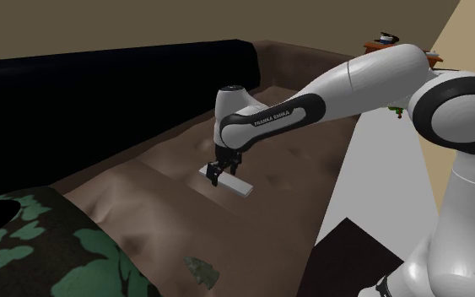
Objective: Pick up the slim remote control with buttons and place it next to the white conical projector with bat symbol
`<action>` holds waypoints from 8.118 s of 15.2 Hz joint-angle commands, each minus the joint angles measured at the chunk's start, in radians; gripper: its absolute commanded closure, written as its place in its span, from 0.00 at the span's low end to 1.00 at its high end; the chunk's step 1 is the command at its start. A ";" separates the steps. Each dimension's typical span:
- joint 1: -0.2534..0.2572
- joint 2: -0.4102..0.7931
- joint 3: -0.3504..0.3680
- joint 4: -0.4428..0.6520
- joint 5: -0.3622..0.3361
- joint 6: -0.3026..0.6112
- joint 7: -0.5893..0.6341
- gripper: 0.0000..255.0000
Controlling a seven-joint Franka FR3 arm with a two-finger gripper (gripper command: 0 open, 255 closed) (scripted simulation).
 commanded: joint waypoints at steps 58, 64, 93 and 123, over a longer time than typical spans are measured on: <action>0.000 -0.117 0.013 0.497 0.028 -0.611 -0.010 1.00; 0.006 -0.090 0.015 0.617 0.022 -0.705 -0.006 1.00; 0.149 -0.606 0.158 0.139 0.173 -0.715 0.285 1.00; 0.251 -0.807 0.296 -0.276 0.304 -0.466 0.438 1.00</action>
